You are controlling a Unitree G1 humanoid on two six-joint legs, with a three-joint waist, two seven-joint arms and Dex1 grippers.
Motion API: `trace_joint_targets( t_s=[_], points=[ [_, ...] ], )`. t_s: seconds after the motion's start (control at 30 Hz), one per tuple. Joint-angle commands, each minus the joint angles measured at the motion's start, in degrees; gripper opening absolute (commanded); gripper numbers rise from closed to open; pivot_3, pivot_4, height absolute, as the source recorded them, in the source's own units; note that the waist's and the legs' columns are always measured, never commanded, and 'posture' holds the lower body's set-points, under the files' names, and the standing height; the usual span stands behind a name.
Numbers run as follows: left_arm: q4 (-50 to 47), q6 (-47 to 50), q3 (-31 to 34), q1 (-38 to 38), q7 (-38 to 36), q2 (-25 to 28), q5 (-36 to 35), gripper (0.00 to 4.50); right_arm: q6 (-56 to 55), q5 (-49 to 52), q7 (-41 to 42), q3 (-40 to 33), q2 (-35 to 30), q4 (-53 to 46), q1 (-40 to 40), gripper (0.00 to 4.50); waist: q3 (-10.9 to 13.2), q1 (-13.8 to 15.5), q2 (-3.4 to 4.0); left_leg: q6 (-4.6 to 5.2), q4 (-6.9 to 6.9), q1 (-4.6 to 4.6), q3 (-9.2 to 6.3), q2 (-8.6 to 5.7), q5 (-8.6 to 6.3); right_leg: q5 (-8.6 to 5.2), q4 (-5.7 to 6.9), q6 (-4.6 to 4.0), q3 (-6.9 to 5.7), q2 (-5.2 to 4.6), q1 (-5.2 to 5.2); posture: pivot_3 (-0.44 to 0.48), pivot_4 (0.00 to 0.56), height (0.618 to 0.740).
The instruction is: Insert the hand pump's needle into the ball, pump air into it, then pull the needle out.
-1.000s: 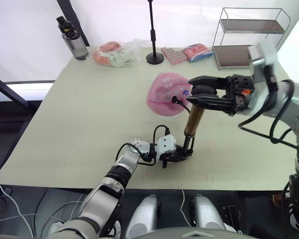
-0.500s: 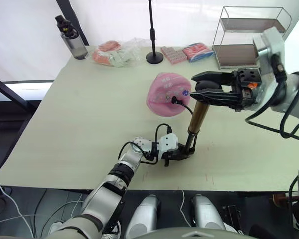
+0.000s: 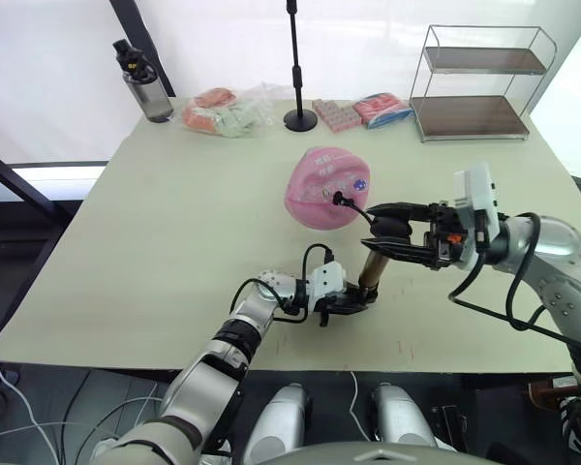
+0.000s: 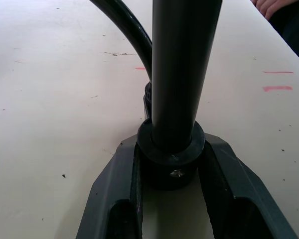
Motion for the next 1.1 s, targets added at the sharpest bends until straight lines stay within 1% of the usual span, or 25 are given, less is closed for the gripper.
trace_joint_targets(
  t_s=[0.03, 0.3, 0.5, 0.73, 0.87, 1.1],
  points=[
    [1.8, -0.5, -2.4, 2.2, -2.4, -0.6, 2.2, 1.07, -4.6, -9.7, -0.2, 4.8, 0.6, 4.9, 4.8, 1.82, -0.1, 0.0, 0.05, 0.00, -0.01, 0.02, -0.12, 0.00, 0.00, 0.00, -0.19, 0.00, -0.11, 0.05, 0.14, 0.000, 0.150, 0.740],
    [2.3, -0.4, -2.0, 2.0, -3.4, -1.1, 1.9, 1.07, -10.3, -15.6, -0.5, 8.3, 3.9, 9.5, 8.1, 1.82, -0.2, 0.1, 0.09, 0.00, -0.03, 0.03, -0.14, -0.01, -0.01, 0.00, -0.38, 0.00, -0.12, 0.02, 0.27, 0.000, 0.150, 0.740],
    [2.6, -0.7, -2.0, 1.9, -3.3, -1.3, 2.1, 1.07, -11.4, -15.0, -0.7, 7.3, 5.2, 10.1, 8.4, 1.82, -0.2, 0.1, 0.10, 0.01, -0.03, 0.08, -0.18, -0.01, -0.01, 0.00, -0.38, 0.00, -0.17, 0.03, 0.33, 0.000, 0.150, 0.740],
    [2.2, 0.1, -1.8, 1.9, -3.8, -2.0, 1.5, 1.07, -6.1, -8.2, 0.2, 1.5, 3.3, 5.1, 4.4, 1.82, -0.2, 0.2, 0.12, 0.01, -0.04, 0.02, -0.20, -0.01, -0.01, 0.00, -0.39, 0.00, -0.18, 0.00, 0.32, 0.000, 0.150, 0.740],
    [1.9, 0.6, -1.9, 1.5, -4.4, -2.7, 1.6, 1.07, 0.2, 0.2, 1.1, -4.0, 0.5, 0.5, 1.3, 1.82, -0.1, 0.3, 0.19, 0.01, -0.03, -0.16, -0.24, -0.04, -0.01, 0.00, -0.46, 0.00, -0.23, -0.07, 0.24, 0.000, 0.150, 0.740],
    [2.0, 0.5, -2.1, 0.9, -4.6, -3.9, 2.3, 1.07, 6.0, 8.2, 1.6, -10.9, -3.9, -2.2, -3.3, 1.82, 0.0, 0.3, 0.25, 0.02, -0.06, -0.24, -0.25, -0.03, -0.01, 0.00, -0.44, 0.00, -0.23, -0.07, 0.12, 0.000, 0.150, 0.740]
  ],
)
